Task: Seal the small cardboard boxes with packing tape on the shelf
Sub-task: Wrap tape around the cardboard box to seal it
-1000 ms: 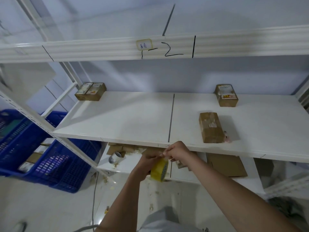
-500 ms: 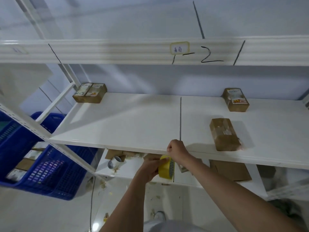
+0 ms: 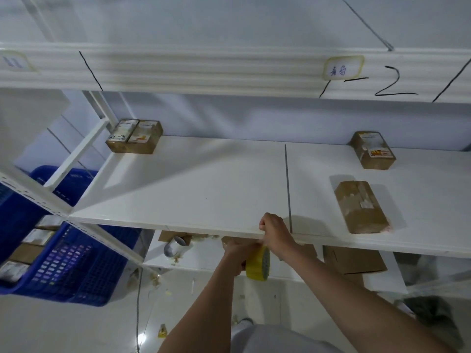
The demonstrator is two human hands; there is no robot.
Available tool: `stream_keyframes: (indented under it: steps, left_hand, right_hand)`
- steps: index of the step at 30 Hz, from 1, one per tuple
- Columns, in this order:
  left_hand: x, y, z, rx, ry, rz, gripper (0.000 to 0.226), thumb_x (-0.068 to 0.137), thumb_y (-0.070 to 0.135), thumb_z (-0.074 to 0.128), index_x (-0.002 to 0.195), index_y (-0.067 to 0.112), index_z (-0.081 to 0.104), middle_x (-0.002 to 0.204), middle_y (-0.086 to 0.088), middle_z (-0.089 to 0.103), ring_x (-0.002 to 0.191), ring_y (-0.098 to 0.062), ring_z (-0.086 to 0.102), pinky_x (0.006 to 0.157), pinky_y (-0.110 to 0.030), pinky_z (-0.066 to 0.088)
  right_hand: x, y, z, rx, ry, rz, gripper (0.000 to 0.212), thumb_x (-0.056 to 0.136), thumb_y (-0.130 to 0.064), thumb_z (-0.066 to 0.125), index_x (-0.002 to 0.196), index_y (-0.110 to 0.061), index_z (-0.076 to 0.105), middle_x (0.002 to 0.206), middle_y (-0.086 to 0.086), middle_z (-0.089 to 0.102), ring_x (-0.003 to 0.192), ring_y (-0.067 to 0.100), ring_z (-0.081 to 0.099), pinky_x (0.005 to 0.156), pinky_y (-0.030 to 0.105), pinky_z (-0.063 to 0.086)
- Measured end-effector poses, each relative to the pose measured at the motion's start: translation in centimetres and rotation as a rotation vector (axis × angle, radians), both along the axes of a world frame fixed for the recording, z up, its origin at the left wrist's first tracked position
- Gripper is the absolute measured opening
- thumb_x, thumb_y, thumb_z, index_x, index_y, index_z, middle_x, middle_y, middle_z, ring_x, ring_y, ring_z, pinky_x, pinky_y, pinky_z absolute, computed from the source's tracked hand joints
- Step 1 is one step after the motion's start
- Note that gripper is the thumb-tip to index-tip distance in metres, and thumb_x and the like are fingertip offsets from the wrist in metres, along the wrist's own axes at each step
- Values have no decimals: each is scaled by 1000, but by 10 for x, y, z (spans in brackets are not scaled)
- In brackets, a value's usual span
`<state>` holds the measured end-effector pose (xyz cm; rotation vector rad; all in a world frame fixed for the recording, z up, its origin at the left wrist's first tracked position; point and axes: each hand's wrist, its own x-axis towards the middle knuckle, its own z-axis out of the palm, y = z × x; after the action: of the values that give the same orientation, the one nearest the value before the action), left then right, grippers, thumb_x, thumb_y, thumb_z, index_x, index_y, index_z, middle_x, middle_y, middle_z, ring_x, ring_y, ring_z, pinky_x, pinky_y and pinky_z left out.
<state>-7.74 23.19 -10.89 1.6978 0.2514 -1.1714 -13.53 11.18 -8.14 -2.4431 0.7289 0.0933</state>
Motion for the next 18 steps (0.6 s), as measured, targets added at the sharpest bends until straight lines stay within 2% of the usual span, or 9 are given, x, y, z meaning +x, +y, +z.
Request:
stream_keyframes:
  steps: [3,7,11,14,18]
  left_hand:
    - [4,-5,0,38,-53,-53,82,39,50,94,108,13,67,101,-9,72,90,-26,72,81,-44,62]
    - [0,-12,5,51,-54,-38,60,65,37,93,112,14,63,101,-9,71,90,-26,72,80,-43,62]
    - [-2,-14,0,46,-8,-15,71,57,37,96,113,16,59,103,-9,70,90,-27,72,79,-44,62]
    - [-2,-13,-11,2,17,11,78,50,35,98,116,13,63,103,-12,73,90,-30,73,79,-48,61]
    - [-5,-8,-11,-37,-3,-6,56,68,25,93,114,7,67,105,-13,73,97,-30,71,83,-41,61]
  right_hand:
    - [4,-7,-2,-20,-6,-21,22,85,13,55,100,-3,58,106,8,57,96,19,55,74,23,41]
    - [10,-15,-5,-57,6,-25,25,88,16,48,100,-2,60,105,9,59,98,20,57,79,27,46]
    - [10,-18,-10,-73,16,18,23,89,14,48,99,-2,62,103,9,61,96,19,57,76,24,44]
    - [10,-19,-12,-68,15,32,25,87,16,47,95,-3,62,99,9,61,93,20,57,73,26,42]
    - [7,-14,-15,-115,-23,48,31,81,19,43,84,-10,54,89,5,53,91,22,50,72,31,40]
